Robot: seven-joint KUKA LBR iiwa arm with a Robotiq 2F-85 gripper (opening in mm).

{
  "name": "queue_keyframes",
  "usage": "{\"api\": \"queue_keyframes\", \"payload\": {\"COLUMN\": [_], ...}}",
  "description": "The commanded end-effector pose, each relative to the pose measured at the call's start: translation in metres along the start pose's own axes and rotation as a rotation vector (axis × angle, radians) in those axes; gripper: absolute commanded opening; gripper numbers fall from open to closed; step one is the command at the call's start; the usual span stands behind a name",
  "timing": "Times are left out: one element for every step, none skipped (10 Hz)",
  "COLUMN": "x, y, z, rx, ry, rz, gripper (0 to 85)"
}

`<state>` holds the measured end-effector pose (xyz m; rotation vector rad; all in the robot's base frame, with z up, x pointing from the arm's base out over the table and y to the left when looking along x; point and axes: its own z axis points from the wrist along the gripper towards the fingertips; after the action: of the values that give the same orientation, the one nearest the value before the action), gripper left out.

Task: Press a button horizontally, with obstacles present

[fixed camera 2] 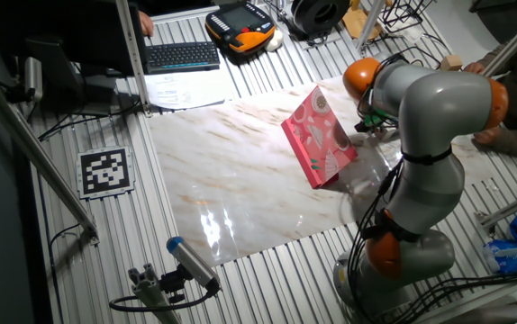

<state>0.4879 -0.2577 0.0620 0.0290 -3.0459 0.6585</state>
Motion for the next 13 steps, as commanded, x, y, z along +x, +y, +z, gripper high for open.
{"api": "queue_keyframes", "payload": {"x": [0.0,-0.001,-0.001,-0.002,-0.003,-0.003,-0.004,-0.004,-0.003,-0.003,-0.002,-0.002,-0.002], "y": [-0.001,-0.001,-0.001,-0.002,-0.003,-0.004,-0.005,-0.006,-0.007,-0.008,-0.009,-0.01,-0.01], "z": [0.002,0.002,0.003,0.003,0.005,0.008,0.01,0.01,0.011,0.014,0.015,0.015,0.015], "rx": [0.005,0.014,0.028,0.03,0.038,0.039,0.041,0.046,0.049,0.051,0.052,0.057,0.061], "ry": [-0.003,-0.003,-0.006,-0.009,-0.015,-0.021,-0.024,-0.024,-0.023,-0.028,-0.029,-0.029,-0.029], "rz": [-0.004,-0.005,-0.009,-0.011,-0.015,-0.017,-0.02,-0.022,-0.023,-0.028,-0.029,-0.031,-0.031], "gripper": [0.0,0.0,0.0,0.0,0.0,0.0,0.0,0.0,0.0,0.0,0.0,0.0,0.0]}}
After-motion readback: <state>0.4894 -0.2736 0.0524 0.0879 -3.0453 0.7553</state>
